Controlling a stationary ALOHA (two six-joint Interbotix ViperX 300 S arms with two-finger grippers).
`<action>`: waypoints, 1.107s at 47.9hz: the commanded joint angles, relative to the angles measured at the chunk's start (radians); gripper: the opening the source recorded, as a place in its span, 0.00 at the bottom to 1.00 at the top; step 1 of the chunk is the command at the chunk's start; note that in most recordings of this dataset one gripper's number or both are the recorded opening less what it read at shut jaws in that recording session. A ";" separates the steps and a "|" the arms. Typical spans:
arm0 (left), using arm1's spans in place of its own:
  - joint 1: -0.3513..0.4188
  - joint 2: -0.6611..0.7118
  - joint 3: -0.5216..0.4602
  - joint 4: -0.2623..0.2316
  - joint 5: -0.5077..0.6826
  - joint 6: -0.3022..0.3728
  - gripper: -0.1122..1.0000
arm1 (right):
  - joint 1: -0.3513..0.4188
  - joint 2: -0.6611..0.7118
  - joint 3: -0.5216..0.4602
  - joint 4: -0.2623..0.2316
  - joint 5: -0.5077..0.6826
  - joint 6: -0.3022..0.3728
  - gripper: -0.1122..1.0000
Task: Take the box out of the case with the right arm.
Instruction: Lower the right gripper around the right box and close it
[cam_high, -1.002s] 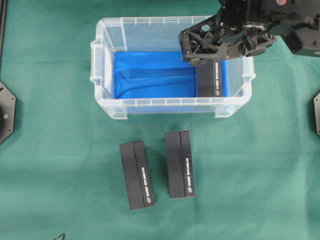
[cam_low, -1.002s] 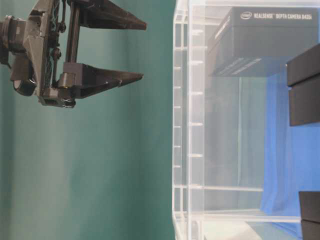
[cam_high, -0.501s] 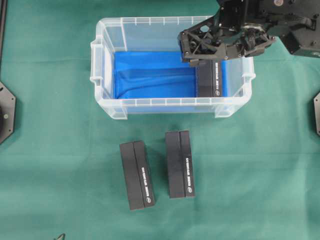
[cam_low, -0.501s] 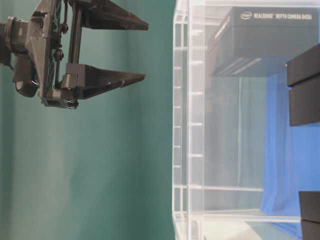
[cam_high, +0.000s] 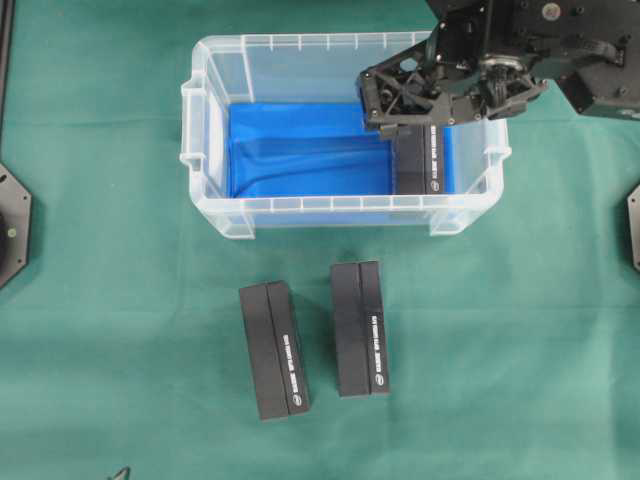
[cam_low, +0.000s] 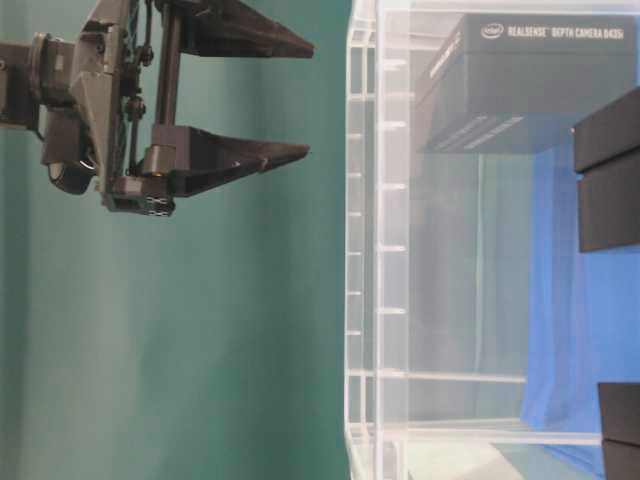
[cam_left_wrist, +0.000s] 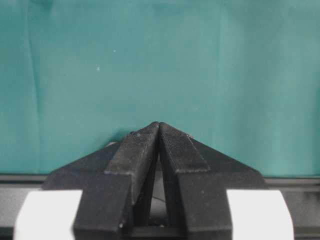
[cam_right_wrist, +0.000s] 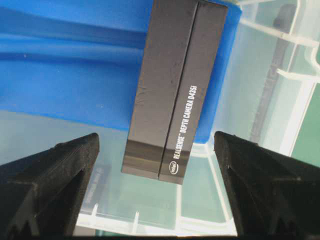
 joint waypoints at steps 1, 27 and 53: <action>-0.002 0.005 -0.021 0.003 -0.005 0.000 0.12 | 0.002 -0.014 0.005 0.000 -0.021 -0.005 0.91; -0.002 0.005 -0.020 0.003 -0.005 0.000 0.12 | -0.006 -0.002 0.161 0.002 -0.222 0.048 0.91; -0.002 0.005 -0.020 0.003 -0.006 -0.002 0.12 | -0.025 0.097 0.242 0.071 -0.360 0.038 0.92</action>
